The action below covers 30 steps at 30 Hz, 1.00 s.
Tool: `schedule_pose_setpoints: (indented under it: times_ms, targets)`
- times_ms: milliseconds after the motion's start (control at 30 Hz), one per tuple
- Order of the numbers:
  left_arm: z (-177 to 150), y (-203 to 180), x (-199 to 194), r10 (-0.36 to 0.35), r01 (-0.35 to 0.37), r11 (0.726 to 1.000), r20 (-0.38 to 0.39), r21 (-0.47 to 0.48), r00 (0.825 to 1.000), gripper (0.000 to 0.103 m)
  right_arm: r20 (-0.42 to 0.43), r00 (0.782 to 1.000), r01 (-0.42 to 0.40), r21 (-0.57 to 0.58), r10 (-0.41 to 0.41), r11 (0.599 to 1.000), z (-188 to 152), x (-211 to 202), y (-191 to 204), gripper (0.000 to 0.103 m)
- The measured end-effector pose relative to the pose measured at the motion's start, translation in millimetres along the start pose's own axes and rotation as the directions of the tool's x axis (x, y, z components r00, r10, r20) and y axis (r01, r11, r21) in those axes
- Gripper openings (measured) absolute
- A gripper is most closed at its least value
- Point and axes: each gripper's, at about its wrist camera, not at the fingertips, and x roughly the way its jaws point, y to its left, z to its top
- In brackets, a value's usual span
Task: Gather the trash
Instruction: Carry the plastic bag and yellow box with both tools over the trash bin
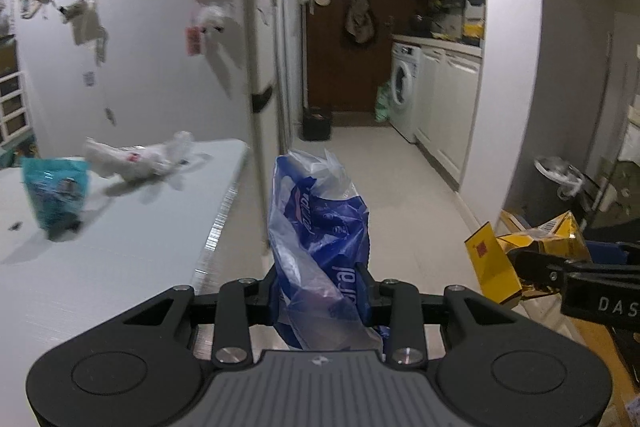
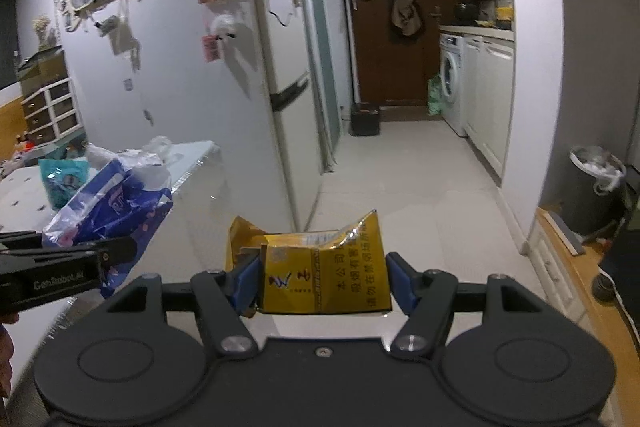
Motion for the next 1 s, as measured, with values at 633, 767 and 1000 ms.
schedule_pose_setpoints:
  times_ms: [633,767,1000]
  targets:
    - [-70.3,-40.0,141.5,-0.140,0.134,0.990,-0.336,-0.042,0.931,0.036,-0.266,0.960,0.120,0.116,-0.085,0.986,-91.9,104.8,-53.1,0.067]
    - [-93.6,-36.3,175.0,-0.137,0.124,0.991,-0.413,-0.057,0.901,0.036,-0.356,0.930,0.141,0.122,-0.089,0.983,-122.3,135.3,-60.4,0.067]
    - [-129.4,-30.7,231.5,-0.125,0.103,0.992,-0.543,-0.071,0.830,0.036,-0.482,0.872,0.177,0.139,-0.089,0.974,-152.0,180.3,-77.9,0.067]
